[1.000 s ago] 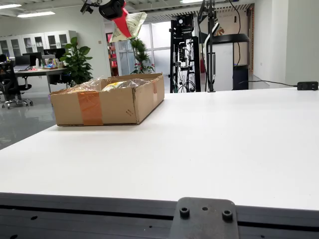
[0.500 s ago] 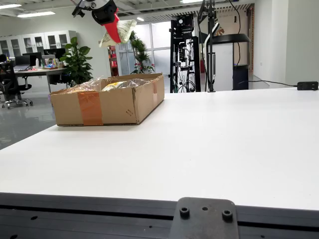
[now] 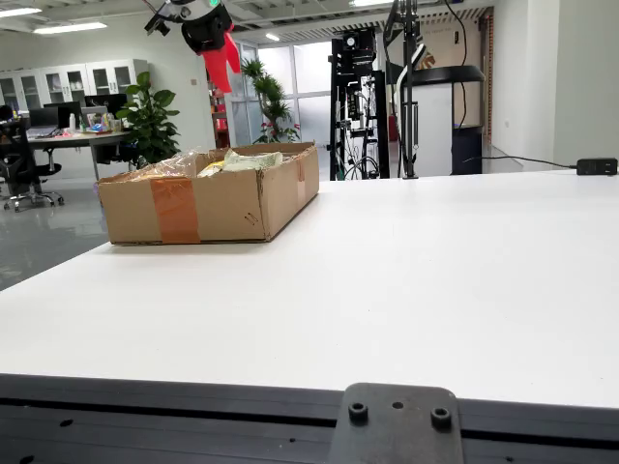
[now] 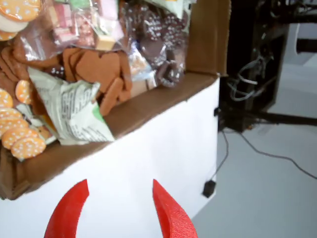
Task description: Grasp a snack and put it in the bin.
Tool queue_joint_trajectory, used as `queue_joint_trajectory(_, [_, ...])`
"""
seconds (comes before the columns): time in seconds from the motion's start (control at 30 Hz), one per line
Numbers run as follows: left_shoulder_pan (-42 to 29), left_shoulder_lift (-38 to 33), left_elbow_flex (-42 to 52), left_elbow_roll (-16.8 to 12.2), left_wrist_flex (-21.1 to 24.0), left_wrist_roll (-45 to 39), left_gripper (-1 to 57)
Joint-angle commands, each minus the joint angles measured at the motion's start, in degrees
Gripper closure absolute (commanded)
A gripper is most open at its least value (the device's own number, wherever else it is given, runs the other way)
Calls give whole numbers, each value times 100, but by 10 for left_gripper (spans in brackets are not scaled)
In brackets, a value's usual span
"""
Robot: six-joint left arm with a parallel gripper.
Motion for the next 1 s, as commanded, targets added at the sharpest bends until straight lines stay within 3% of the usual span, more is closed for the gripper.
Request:
queue_joint_trajectory(0.03, [-23,7,-139,4,92,5,318])
queue_joint_trajectory(0.2, [-33,14,-315,33,285,18,317])
queue_joint_trajectory(0.33, [-74,13,-459,224,574,-11,334])
queue_joint_trajectory(0.57, [-241,-151,-521,503,1100,-28,410])
queue_joint_trajectory(1.0, [-918,-651,-207,669,1923,252,514])
